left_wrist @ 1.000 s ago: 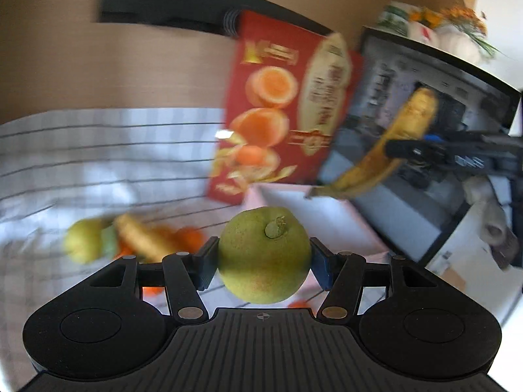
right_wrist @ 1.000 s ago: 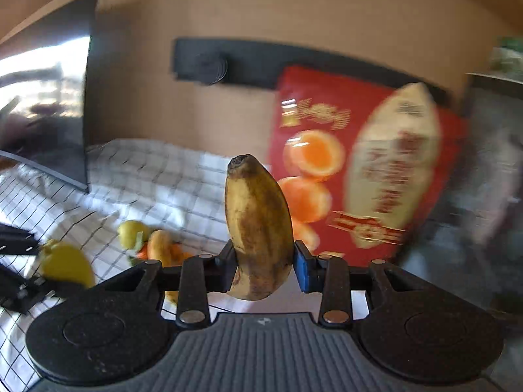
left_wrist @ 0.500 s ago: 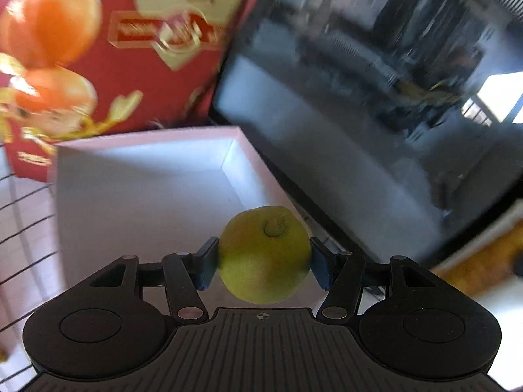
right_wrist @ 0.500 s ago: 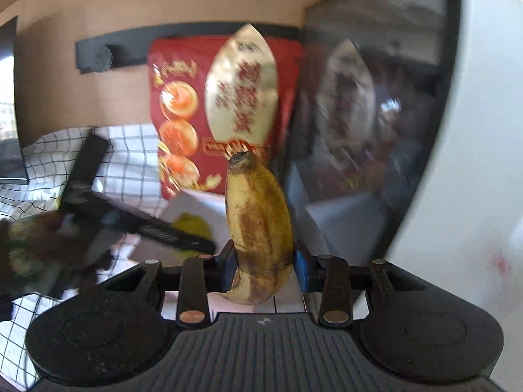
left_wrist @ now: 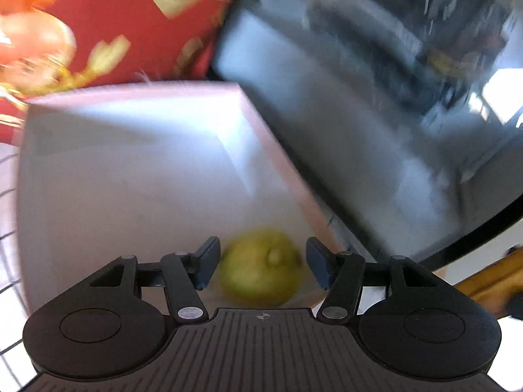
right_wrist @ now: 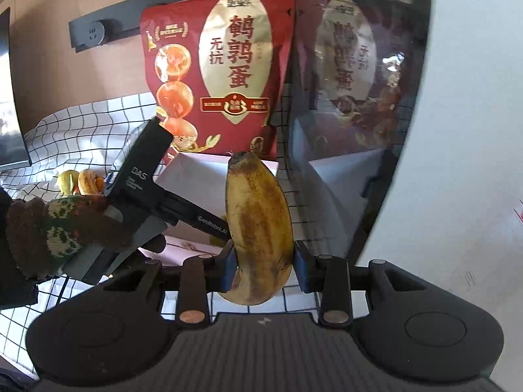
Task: Organize fruits
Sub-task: 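Lower the banana into the pink box with the right gripper and release, then grasp a leafy mandarin with the left gripper while the right gripper grasps another banana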
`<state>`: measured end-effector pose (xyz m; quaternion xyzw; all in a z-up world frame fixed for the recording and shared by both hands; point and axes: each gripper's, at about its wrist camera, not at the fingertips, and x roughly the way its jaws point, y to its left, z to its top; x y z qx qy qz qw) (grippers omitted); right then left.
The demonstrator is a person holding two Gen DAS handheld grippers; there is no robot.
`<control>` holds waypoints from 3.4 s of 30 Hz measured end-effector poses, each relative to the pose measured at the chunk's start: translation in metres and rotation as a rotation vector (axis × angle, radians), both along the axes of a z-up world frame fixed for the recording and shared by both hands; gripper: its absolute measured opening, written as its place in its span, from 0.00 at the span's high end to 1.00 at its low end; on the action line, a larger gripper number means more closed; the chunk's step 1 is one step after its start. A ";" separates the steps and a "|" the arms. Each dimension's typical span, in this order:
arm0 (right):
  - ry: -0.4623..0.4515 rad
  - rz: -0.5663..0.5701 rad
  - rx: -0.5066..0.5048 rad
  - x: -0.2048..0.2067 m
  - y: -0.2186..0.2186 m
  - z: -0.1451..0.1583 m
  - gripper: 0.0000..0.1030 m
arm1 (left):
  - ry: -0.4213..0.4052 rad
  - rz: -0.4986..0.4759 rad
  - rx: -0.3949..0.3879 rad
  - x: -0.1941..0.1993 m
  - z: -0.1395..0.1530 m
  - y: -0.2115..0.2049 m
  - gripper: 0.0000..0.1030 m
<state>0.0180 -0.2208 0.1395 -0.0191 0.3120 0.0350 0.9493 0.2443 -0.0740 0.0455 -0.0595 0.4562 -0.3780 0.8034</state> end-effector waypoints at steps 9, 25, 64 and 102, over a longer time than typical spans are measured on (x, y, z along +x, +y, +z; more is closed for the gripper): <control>-0.041 0.102 -0.046 0.048 0.042 0.028 0.66 | -0.148 0.301 -0.177 -0.050 0.059 0.145 0.41; 0.368 0.287 -0.106 0.228 0.123 -0.053 0.65 | -0.060 0.572 -0.160 -0.187 0.021 0.289 0.41; 0.146 0.126 -0.024 0.013 0.156 -0.090 0.38 | -0.222 0.479 0.240 -0.038 -0.021 0.264 0.38; 0.010 0.423 -0.513 0.191 0.387 -0.128 0.49 | -0.049 0.797 0.108 -0.230 -0.023 0.329 0.51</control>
